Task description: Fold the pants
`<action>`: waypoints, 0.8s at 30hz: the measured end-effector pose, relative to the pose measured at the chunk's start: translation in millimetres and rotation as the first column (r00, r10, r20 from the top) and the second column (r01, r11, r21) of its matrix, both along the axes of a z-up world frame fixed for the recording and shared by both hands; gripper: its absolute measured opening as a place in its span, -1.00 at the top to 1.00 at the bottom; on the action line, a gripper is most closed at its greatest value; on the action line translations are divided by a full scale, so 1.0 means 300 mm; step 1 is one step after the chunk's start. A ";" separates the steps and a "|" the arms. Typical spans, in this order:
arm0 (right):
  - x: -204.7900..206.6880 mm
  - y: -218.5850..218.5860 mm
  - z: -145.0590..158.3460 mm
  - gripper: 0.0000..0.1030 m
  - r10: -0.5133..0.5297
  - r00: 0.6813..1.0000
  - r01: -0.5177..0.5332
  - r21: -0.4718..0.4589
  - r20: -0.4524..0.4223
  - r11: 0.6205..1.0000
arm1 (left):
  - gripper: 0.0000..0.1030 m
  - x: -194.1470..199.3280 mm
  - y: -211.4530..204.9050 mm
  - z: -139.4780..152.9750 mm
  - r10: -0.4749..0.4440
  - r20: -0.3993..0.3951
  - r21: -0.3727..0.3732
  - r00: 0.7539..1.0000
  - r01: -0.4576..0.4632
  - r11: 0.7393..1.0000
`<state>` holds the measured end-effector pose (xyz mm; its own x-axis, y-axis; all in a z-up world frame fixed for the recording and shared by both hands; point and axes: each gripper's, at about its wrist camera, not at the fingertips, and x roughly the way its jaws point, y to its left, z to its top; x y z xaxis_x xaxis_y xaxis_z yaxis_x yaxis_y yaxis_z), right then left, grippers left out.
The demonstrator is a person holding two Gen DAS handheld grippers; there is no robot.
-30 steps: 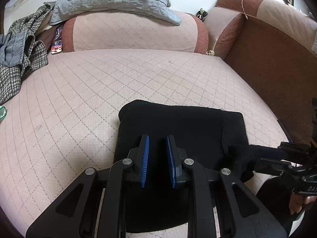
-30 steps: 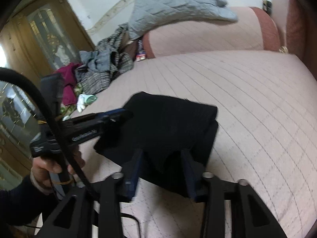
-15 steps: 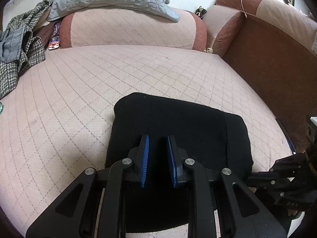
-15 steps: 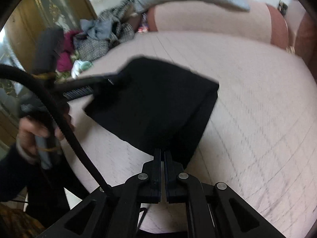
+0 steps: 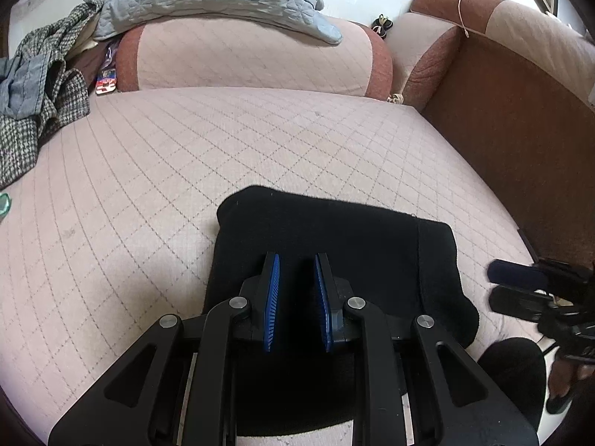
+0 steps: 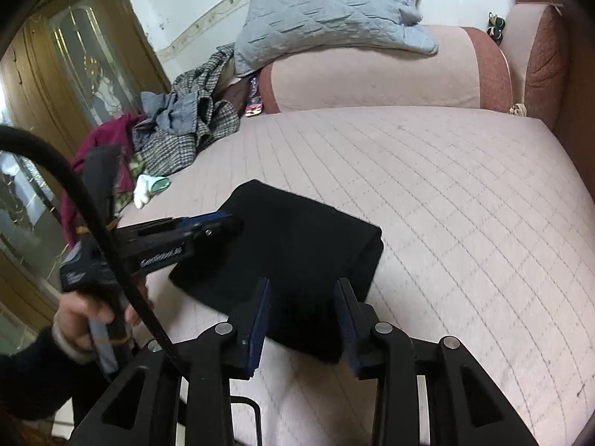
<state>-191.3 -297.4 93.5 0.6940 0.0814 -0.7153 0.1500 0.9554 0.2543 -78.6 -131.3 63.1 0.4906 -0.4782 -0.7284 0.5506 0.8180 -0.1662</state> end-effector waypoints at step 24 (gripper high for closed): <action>0.180 -0.026 -0.151 0.35 -0.052 0.998 0.052 0.011 -0.037 0.999 | 0.65 0.078 -0.015 -0.027 0.053 0.026 0.001 0.998 -0.053 0.999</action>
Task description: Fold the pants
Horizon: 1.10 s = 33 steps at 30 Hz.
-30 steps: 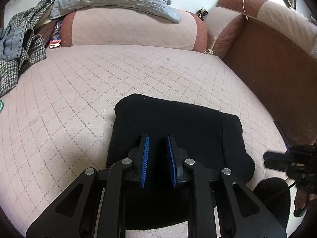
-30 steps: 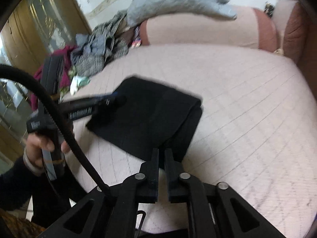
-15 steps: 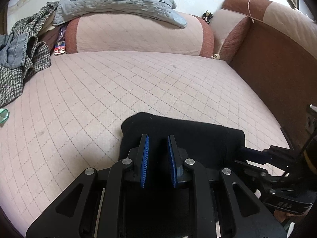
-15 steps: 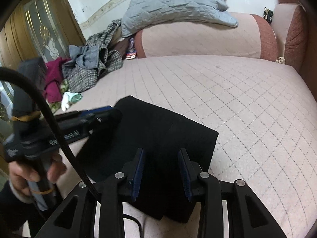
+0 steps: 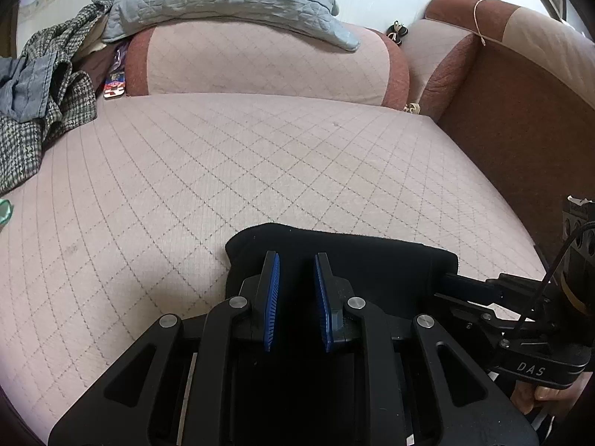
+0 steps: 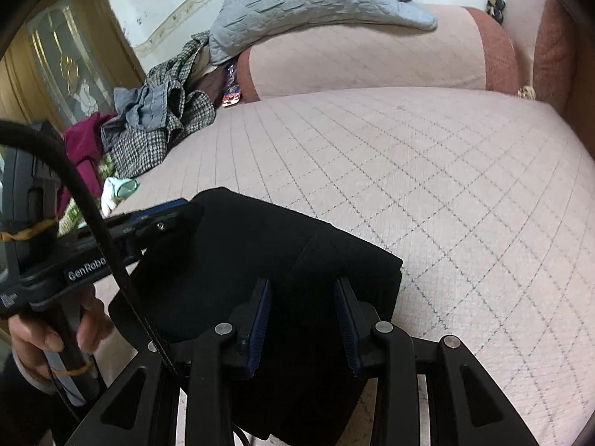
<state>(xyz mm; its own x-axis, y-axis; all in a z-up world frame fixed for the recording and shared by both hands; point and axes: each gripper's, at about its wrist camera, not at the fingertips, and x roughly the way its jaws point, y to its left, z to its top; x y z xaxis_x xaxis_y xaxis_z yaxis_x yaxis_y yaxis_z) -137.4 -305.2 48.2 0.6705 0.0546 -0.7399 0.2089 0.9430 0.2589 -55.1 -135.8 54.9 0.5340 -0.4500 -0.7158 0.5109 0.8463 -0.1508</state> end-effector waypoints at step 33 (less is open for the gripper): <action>-0.021 -0.111 0.010 0.84 -0.112 0.993 0.112 -0.017 -0.025 0.994 | 0.22 0.036 -0.012 -0.067 0.065 -0.029 0.019 0.997 -0.064 0.998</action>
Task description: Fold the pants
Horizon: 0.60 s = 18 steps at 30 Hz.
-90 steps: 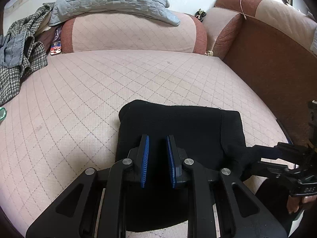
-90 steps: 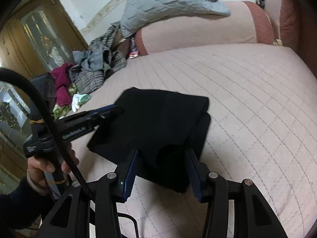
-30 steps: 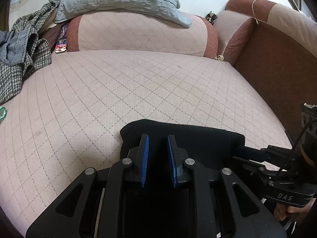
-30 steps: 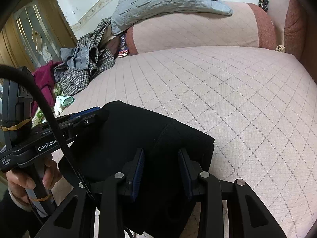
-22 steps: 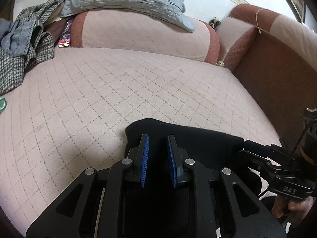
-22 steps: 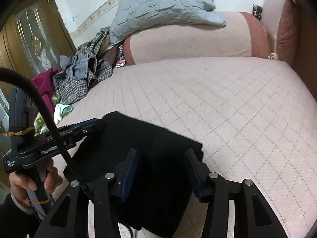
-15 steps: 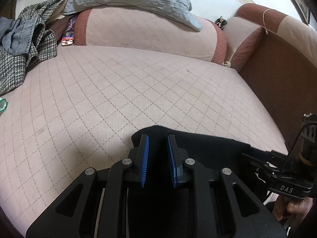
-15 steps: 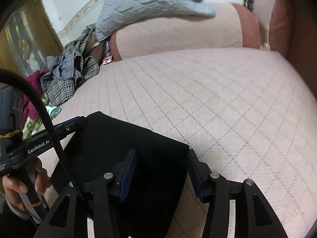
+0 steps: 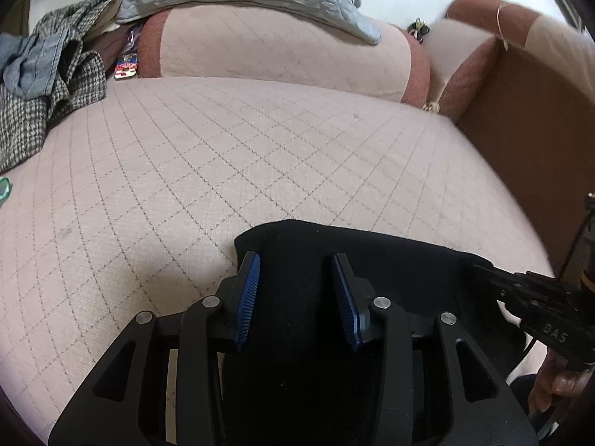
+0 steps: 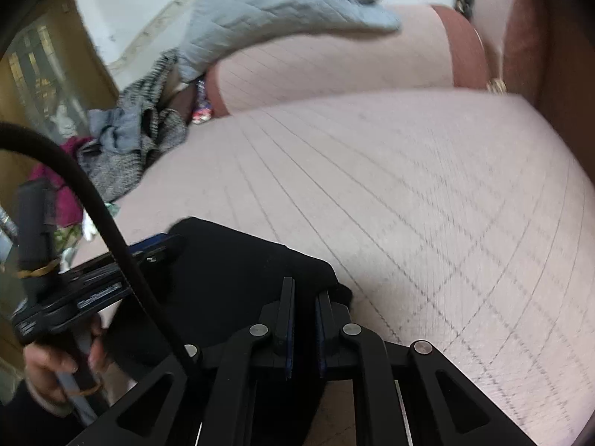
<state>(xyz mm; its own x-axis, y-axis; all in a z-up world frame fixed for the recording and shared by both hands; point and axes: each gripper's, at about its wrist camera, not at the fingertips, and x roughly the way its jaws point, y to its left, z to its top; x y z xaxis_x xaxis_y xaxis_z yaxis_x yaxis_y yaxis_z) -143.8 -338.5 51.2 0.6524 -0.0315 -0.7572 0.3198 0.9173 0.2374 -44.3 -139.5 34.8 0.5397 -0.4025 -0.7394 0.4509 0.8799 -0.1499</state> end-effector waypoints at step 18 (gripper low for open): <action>-0.114 0.070 0.098 0.25 0.005 0.999 -0.005 0.009 0.047 1.000 | 0.18 -0.083 0.132 0.089 0.016 -0.043 -0.096 0.999 -0.020 0.995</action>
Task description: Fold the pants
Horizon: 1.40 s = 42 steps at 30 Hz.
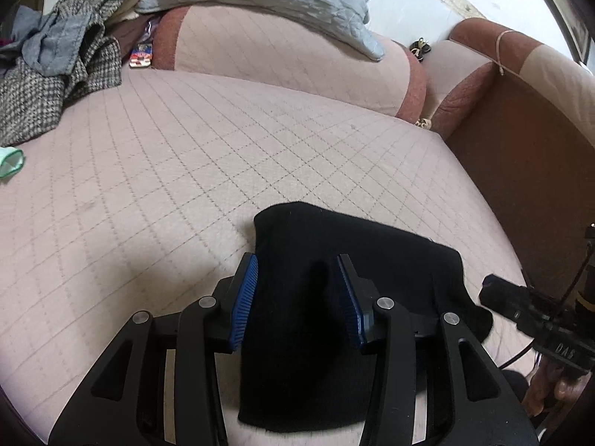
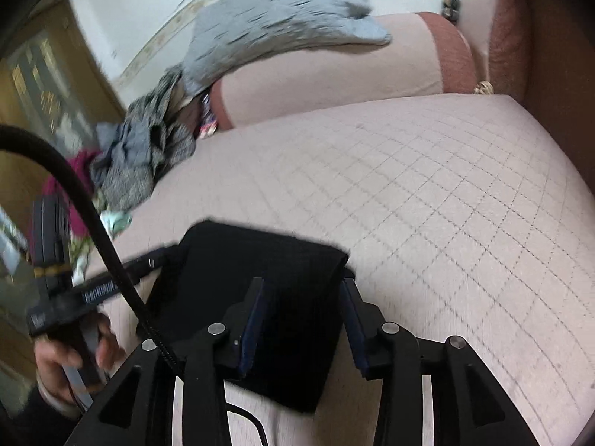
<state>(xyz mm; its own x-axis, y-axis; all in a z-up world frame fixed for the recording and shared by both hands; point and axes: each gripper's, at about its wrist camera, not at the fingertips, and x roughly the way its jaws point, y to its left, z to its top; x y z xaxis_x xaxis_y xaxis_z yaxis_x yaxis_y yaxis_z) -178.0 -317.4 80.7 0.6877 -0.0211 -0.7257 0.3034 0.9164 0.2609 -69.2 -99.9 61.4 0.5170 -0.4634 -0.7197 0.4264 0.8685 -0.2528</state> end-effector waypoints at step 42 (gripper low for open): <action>-0.044 0.062 -0.127 0.25 0.016 0.996 -0.013 0.033 -0.090 0.999 | 0.13 -0.137 -0.058 -0.079 -0.004 0.037 0.116 0.999 -0.001 0.993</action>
<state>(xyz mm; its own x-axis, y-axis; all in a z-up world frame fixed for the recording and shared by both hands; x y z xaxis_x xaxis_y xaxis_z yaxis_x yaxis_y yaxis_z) -191.2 -298.9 42.7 0.6196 0.0133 -0.7848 0.3135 0.9125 0.2629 -110.4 -117.5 37.6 0.5439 -0.3785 -0.7490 0.4351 0.8903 -0.1339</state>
